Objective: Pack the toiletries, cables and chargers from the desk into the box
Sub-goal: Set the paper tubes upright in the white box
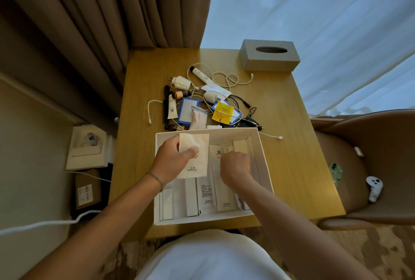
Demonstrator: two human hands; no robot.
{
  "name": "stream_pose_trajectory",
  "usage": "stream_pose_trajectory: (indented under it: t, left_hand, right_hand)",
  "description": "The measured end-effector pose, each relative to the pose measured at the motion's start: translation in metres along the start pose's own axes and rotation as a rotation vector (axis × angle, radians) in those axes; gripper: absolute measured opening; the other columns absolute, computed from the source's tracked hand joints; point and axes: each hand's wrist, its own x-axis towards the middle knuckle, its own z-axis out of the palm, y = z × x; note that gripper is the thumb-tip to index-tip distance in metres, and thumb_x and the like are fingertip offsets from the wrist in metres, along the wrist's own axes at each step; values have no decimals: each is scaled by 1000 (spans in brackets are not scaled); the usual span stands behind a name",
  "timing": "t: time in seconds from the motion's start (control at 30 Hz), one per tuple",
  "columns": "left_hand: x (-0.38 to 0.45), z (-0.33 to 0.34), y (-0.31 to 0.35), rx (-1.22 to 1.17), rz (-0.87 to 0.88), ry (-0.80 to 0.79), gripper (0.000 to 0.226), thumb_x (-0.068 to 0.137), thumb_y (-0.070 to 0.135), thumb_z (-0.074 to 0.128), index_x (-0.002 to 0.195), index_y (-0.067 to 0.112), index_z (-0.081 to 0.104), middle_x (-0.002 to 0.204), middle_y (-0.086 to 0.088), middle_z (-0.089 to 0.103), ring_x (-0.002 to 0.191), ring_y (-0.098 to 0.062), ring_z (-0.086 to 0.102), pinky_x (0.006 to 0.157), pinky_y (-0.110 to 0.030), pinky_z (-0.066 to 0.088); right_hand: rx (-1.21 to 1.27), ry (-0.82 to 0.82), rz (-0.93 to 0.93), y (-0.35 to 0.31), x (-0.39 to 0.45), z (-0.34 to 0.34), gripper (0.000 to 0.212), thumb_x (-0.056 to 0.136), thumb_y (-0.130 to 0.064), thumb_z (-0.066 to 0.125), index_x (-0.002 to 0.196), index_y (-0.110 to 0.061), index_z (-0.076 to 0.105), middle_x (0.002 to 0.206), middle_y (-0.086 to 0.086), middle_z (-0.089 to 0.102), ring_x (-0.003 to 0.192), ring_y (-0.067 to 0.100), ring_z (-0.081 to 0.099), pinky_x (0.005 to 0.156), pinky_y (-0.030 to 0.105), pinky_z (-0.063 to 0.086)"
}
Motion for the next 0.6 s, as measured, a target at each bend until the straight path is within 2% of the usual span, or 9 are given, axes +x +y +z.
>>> stream_pose_trajectory:
  t: [0.1,0.17,0.3,0.43,0.53,0.6]
  left_hand:
    - [1,-1,-5,32,-12,-8,37,85,17,76,119,20,60,105,3,71,94,-13,69,72,-28,60]
    - [2,0,-8,75,-18,-21,44,82,14,79,118,25,55,104,8,67,91,-10,67,65,-22,58]
    - [4,6,-12,207,26,-35,55,79,9,81,118,33,51,104,13,58,86,-5,61,60,-18,55]
    - [4,19,-20,333,46,-118,42,77,14,81,107,34,60,110,5,63,95,-16,61,66,-19,50]
    - [2,36,-29,404,35,-191,37,75,17,82,101,34,62,106,5,63,95,-19,61,70,-22,49]
    - [1,47,-37,432,9,-220,38,73,19,83,99,35,62,102,9,60,92,-16,59,65,-17,46]
  right_hand:
    - [-33,-28,-61,1,1,12,15,92,-14,55,81,-22,62,63,-4,48,59,14,50,51,28,34]
    - [-45,-49,-94,3,0,18,18,93,-14,50,80,-20,61,64,-2,50,54,15,46,46,29,30]
    - [10,-50,-139,8,4,29,40,103,-37,37,78,-17,61,71,0,56,63,17,54,57,31,41]
    - [41,-51,-162,14,2,29,37,102,-46,45,97,-17,66,77,0,53,72,20,56,62,32,43]
    - [227,21,-103,23,0,26,37,102,-50,45,89,-19,60,74,-1,52,73,19,59,60,32,49]
    - [341,83,-47,31,-2,20,37,102,-48,45,79,-21,54,71,-2,55,68,17,60,56,31,52]
